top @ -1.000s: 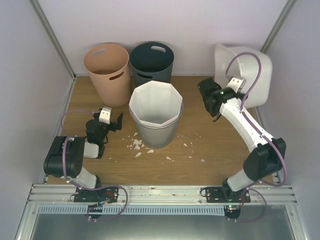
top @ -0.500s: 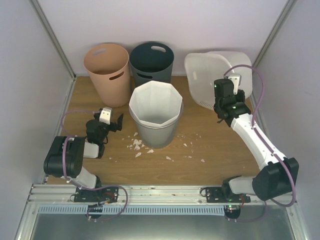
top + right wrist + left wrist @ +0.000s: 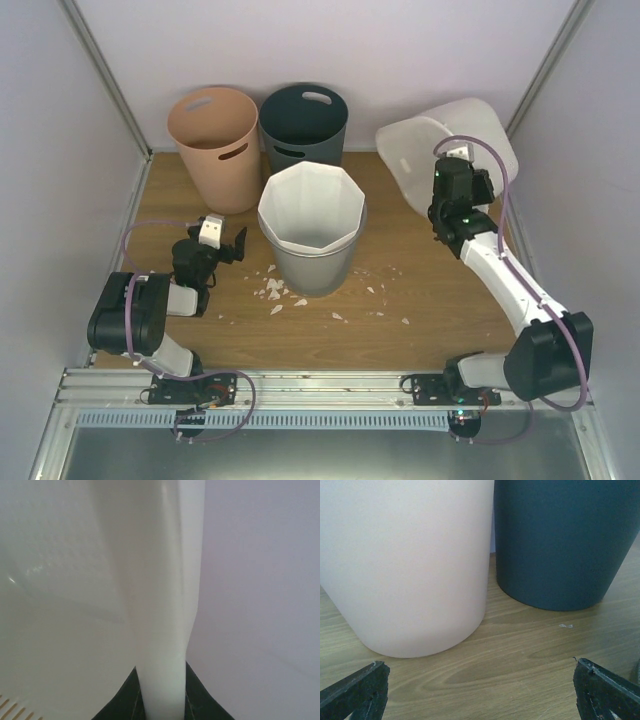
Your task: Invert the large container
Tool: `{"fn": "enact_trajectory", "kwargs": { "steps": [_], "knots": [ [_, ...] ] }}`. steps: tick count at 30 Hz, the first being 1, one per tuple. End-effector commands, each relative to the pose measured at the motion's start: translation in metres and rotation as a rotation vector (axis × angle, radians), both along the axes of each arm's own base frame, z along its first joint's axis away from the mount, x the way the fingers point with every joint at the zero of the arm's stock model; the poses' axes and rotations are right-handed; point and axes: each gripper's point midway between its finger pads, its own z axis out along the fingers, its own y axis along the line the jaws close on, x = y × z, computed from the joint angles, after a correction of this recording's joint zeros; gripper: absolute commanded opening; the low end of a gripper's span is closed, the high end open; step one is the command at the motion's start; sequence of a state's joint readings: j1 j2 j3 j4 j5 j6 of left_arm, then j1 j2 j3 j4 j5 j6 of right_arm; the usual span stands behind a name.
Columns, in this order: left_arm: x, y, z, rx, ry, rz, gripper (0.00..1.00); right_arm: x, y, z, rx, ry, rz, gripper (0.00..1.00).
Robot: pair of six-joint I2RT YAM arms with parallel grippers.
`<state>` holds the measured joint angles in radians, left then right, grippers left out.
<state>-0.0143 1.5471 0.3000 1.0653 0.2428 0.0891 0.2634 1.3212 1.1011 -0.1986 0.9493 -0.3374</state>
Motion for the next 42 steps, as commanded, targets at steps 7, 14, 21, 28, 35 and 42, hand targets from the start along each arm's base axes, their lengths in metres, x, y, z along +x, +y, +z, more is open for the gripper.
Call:
{"fn": "enact_trajectory", "kwargs": {
  "steps": [7,14,21,28,35,42],
  "knots": [
    [0.005,-0.002,0.022,0.010,-0.076,-0.009,0.99,0.000,-0.001,0.104,-0.353,-0.299,-0.005,0.01],
    [0.005,-0.003,0.022,0.010,-0.076,-0.010,0.99,0.003,0.013,0.091,-0.543,-0.332,0.027,0.01],
    [0.005,-0.003,0.022,0.010,-0.074,-0.009,0.99,0.004,0.031,0.069,-0.707,-0.362,0.099,0.01],
    [0.005,-0.003,0.022,0.010,-0.077,-0.009,0.99,-0.002,0.053,0.037,-0.841,-0.373,0.225,0.01],
    [0.005,-0.003,0.022,0.009,-0.076,-0.010,0.99,0.006,0.050,-0.008,-0.786,-0.236,0.290,0.12],
    [0.005,-0.003,0.022,0.010,-0.076,-0.011,0.99,0.000,0.042,-0.028,-0.699,-0.185,0.293,0.43]
  ]
}}
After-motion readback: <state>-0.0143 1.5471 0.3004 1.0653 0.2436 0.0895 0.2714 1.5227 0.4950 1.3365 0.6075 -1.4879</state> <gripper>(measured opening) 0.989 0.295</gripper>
